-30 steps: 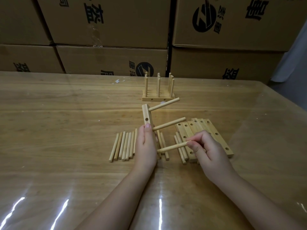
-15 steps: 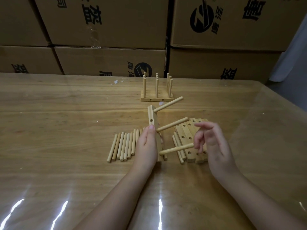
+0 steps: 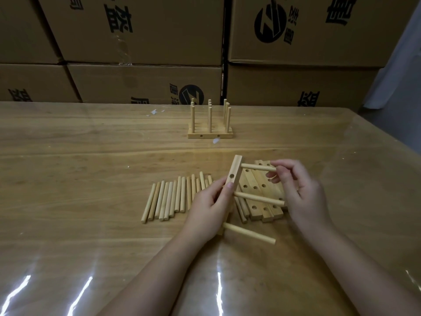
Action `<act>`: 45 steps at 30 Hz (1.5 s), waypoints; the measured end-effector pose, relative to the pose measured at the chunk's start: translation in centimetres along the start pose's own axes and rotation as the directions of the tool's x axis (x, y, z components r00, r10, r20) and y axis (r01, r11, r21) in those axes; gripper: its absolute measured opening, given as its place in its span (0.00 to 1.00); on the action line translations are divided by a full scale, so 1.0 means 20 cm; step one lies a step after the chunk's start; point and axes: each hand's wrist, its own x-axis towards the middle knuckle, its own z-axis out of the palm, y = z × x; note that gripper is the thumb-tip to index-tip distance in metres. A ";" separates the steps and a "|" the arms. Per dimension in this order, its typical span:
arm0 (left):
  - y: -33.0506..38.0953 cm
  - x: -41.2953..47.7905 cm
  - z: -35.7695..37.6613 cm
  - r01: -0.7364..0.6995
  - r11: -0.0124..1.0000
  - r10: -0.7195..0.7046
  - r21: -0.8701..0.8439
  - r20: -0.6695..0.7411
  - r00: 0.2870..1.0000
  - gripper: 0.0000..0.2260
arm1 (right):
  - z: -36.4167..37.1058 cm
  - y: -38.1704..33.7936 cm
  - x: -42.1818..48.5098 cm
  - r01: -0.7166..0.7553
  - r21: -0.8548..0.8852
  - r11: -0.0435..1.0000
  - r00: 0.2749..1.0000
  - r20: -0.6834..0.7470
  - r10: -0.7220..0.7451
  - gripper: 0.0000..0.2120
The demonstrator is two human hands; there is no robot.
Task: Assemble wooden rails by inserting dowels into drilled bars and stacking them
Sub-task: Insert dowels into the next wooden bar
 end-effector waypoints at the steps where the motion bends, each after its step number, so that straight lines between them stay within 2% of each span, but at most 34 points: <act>1: 0.00 0.00 0.00 0.007 1.000 -0.007 -0.023 -0.007 1.000 0.11 | 0.00 0.01 0.00 0.029 -0.053 0.998 0.999 0.016 -0.028 0.13; 4: 0.00 0.00 0.00 0.008 1.000 -0.008 -0.014 -0.011 1.000 0.10 | -0.01 0.03 0.00 0.087 -0.158 0.984 0.996 0.038 -0.082 0.15; 7: -0.01 0.00 0.00 -0.002 1.000 0.002 0.007 -0.004 1.000 0.10 | 0.00 0.04 0.00 0.101 -0.182 0.978 0.995 0.028 -0.098 0.14; 16: -0.01 -0.01 0.00 -0.039 0.999 0.038 0.038 0.021 0.999 0.13 | 0.01 0.03 -0.01 0.052 -0.105 0.993 0.999 -0.003 -0.052 0.17; 23: -0.02 -0.01 0.00 -0.055 0.997 0.053 0.062 0.034 0.998 0.10 | 0.01 0.02 -0.01 0.015 -0.073 0.997 1.000 -0.013 -0.016 0.18; 27: -0.01 -0.01 0.00 -0.040 0.998 0.038 0.043 0.028 0.999 0.13 | 0.01 0.01 -0.02 0.004 -0.059 0.998 1.000 -0.003 -0.004 0.18; 29: -0.01 0.00 0.00 -0.020 1.000 0.020 -0.010 0.021 1.000 0.12 | 0.02 0.01 -0.02 -0.048 -0.052 0.998 0.999 0.019 0.049 0.20; 31: -0.01 0.01 0.00 -0.013 0.999 0.012 -0.040 -0.011 1.000 0.11 | 0.01 0.02 -0.02 -0.093 -0.045 0.995 0.995 -0.033 0.092 0.23; 34: -0.02 0.02 0.00 0.014 0.996 -0.021 -0.083 -0.085 0.996 0.10 | 0.01 0.01 -0.02 0.038 -0.089 0.995 0.984 -0.170 -0.053 0.20; 36: -0.02 0.02 -0.01 0.027 0.994 -0.039 -0.104 -0.115 0.993 0.10 | 0.01 0.00 -0.02 0.128 -0.148 0.981 0.985 -0.098 -0.143 0.22; 40: -0.02 0.02 -0.01 0.022 0.994 -0.036 -0.106 -0.123 0.992 0.10 | 0.02 0.01 -0.02 0.289 -0.311 0.906 0.956 0.151 -0.253 0.26; 42: -0.02 0.02 -0.01 0.019 0.995 -0.032 -0.101 -0.126 0.992 0.10 | 0.02 0.01 -0.01 0.340 -0.339 0.877 0.938 0.193 -0.289 0.23; 45: -0.01 0.02 0.00 0.027 0.997 -0.036 -0.068 -0.129 0.991 0.10 | 0.03 0.01 -0.01 0.340 -0.287 0.896 0.935 0.207 -0.288 0.18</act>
